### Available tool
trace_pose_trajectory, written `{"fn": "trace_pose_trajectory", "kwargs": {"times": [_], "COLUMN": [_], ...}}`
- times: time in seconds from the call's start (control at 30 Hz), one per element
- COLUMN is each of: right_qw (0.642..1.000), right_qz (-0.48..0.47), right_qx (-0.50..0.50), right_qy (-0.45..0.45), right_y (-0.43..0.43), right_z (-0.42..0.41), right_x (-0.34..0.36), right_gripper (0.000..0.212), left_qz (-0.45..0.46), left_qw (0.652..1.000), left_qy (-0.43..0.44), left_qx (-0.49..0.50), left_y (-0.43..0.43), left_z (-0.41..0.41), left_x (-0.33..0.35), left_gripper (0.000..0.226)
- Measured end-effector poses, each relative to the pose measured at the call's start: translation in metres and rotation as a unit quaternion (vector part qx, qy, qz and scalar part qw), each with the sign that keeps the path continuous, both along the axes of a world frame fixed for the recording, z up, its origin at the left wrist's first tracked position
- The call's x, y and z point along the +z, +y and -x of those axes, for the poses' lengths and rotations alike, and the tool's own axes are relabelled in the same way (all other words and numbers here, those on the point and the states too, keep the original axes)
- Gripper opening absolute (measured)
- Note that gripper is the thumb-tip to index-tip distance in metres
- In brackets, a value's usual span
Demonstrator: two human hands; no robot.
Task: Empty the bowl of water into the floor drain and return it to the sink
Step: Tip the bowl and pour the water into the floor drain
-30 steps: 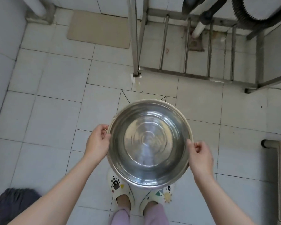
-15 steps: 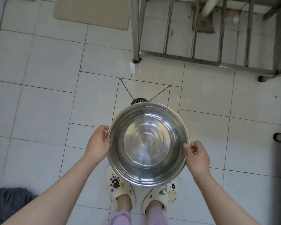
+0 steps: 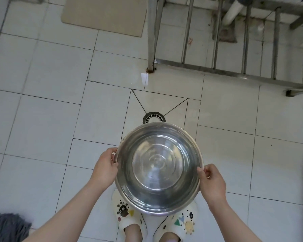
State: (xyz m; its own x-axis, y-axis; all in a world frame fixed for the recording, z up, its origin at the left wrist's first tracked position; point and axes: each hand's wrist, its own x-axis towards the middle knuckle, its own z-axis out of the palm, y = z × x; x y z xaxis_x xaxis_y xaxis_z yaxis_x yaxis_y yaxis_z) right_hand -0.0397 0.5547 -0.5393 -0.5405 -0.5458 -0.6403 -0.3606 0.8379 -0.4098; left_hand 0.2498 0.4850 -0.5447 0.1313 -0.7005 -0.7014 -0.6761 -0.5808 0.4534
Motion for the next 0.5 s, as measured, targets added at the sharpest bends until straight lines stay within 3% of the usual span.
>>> {"fn": "trace_pose_trajectory", "kwargs": {"times": [0.5], "right_qw": [1.0], "right_qz": [-0.023], "right_qx": [0.0], "right_qy": [0.002], "right_y": [0.003], "right_z": [-0.003], "right_x": [-0.013], "right_gripper": [0.028], "left_qz": [-0.019], "left_qw": [1.0], "left_qy": [0.008], "left_qx": [-0.005], "left_y": [-0.006], "left_z": [0.0], "left_x": [-0.007], "left_gripper": [0.037]}}
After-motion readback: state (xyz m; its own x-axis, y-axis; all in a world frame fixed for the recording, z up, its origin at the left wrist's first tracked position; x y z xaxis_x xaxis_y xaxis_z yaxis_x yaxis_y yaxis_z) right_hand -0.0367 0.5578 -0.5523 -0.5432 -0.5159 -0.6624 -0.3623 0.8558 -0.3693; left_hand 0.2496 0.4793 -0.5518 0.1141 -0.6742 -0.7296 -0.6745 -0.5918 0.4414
